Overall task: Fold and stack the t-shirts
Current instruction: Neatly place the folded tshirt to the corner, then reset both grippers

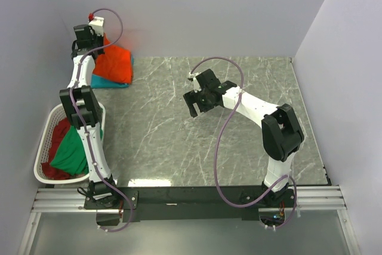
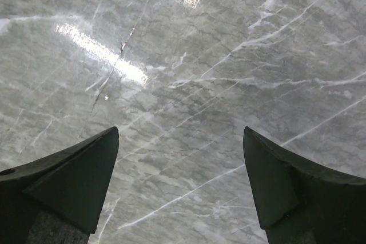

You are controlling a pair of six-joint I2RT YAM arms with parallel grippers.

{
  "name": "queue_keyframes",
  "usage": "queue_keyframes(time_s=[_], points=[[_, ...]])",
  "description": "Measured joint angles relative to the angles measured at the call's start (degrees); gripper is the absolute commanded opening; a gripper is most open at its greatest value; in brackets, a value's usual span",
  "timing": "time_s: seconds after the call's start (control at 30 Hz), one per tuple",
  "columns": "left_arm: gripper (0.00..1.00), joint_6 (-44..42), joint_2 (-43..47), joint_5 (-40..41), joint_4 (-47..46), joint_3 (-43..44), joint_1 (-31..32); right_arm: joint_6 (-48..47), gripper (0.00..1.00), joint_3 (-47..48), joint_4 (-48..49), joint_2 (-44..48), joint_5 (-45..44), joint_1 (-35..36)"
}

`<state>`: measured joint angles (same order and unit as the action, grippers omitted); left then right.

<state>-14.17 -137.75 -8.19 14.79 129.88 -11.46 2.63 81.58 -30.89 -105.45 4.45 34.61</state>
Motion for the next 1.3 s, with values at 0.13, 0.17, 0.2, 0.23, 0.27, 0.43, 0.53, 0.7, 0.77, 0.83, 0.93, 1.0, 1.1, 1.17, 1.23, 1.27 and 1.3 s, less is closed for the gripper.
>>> queue_keyframes(time_s=[0.13,0.17,0.2,0.23,0.27,0.43,0.53,0.7,0.77,0.83,0.93,1.0,1.1,1.17,1.23,1.27,1.3], points=[[0.0,-1.6,-0.57,-0.22,-1.62,0.02,-0.52,0.0,0.95,0.0,-0.02,0.0,-0.15,-0.02],[0.0,-1.9,-0.9,-0.24,-1.99,0.02,-0.61,0.0,0.95,-0.02,-0.02,0.0,-0.15,0.0],[0.0,-2.54,-1.38,-0.42,-2.14,0.02,-0.76,0.0,0.95,0.0,-0.02,0.0,-0.15,0.0],[0.0,-2.89,-1.75,-0.52,-2.36,0.02,-0.83,0.0,0.95,-0.02,-0.04,0.0,-0.17,0.0],[0.01,-3.3,-2.21,-0.57,-2.64,0.0,-0.87,0.0,0.95,0.0,-0.02,0.0,-0.17,0.0],[0.39,-5.51,-4.0,-0.52,-4.94,-0.44,-1.16,0.0,0.95,0.0,-0.07,0.0,-0.17,0.0],[0.58,-6.27,-4.68,0.09,-6.58,-0.42,-1.38,-0.02,0.95,0.0,-0.09,0.0,-0.2,0.0],[0.71,-5.86,-5.66,1.64,-7.08,1.62,-1.95,-0.22,0.96,0.0,-0.33,0.0,-0.33,0.0],[0.74,-5.57,-5.62,1.88,-7.56,1.97,-2.4,-0.22,0.96,0.07,-0.5,0.0,-0.26,0.0],[0.75,-4.98,-5.33,2.01,-7.34,1.97,-2.95,-0.17,0.96,0.17,-0.61,-0.02,0.0,-0.07],[0.94,-3.8,-4.28,1.79,-5.33,1.75,-3.56,-0.13,0.97,1.18,-1.57,-0.46,1.38,-0.61],[0.99,-2.54,-1.62,0.87,-3.08,-0.2,-4.02,-0.13,0.97,2.08,-1.99,-0.9,2.56,-1.33],[0.99,0.24,3.52,-1.99,0.83,-3.23,-4.26,-0.17,0.97,2.97,-2.49,-1.09,4.59,-3.21],[0.99,1.7,6.86,-4.66,3.17,-4.68,-4.22,-0.17,0.98,3.15,-2.45,-1.09,5.86,-4.66],[0.92,3.17,10.38,-7.43,5.35,-6.1,-4.02,-0.2,0.98,3.15,-2.45,-1.09,6.88,-6.05],[0.89,3.93,11.76,-8.52,6.56,-6.27,-3.85,-0.2,0.98,3.15,-2.43,-1.09,7.3,-6.54],[0.87,4.5,12.81,-9.22,7.45,-6.27,-3.65,-0.2,0.98,3.15,-2.4,-1.09,7.67,-7.04]])
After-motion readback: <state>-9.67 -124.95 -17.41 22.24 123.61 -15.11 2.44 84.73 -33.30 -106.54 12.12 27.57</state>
